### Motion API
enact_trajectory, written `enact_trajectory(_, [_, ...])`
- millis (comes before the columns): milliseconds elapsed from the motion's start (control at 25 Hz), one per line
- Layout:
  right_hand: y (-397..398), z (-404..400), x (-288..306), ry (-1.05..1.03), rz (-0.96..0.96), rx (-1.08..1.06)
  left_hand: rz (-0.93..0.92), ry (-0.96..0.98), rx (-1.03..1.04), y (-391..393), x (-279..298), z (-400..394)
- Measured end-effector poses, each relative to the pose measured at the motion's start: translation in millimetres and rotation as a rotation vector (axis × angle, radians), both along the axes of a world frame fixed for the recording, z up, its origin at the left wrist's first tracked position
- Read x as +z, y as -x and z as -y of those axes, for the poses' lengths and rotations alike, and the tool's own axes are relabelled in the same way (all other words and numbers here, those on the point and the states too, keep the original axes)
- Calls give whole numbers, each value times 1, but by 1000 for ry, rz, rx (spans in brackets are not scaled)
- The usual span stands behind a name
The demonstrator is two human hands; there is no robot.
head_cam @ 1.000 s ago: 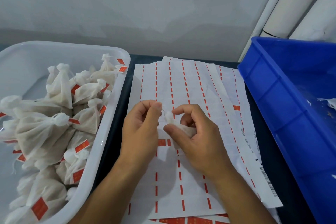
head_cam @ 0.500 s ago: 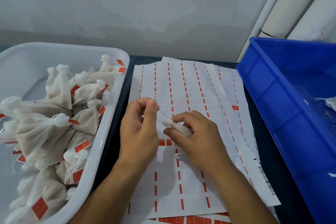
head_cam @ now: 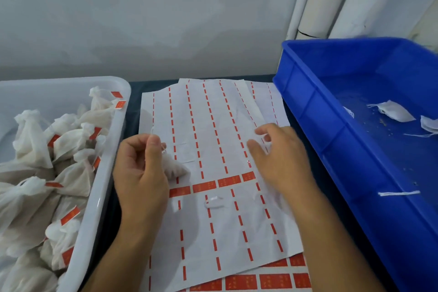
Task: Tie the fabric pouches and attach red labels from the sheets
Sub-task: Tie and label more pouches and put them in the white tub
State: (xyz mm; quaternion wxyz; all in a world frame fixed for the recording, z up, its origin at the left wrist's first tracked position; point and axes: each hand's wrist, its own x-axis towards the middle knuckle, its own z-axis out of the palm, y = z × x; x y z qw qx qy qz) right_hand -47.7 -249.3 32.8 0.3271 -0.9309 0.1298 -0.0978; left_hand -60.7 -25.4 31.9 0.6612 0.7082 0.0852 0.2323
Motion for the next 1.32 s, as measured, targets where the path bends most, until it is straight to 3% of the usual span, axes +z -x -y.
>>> enact_trajectory(200, [0,31,-1,53,-184,-39,65,-69,27,2,-3,3])
enact_trajectory(280, [0,31,0,1,-181,-30,159,-258,9,7,-1,6])
enact_trajectory(400, [1,30,1,-81,-144,-54,307,-618,-219,16,-6,15])
enact_trajectory(560, [2,31,1,-285,-143,-36,180,-959,-443,20,-15,41])
enact_trajectory(680, [4,34,6,-559,-227,62,-56,-866,-476,13,-16,50])
enact_trajectory(800, [8,36,8,-697,-377,250,-145,-858,-424,5,-23,50])
enact_trajectory(920, [10,34,5,-706,-388,352,-157,-878,-442,4,-26,50])
enact_trajectory(1320, [8,19,-5,-845,-327,240,-90,-897,-674,3,-22,34])
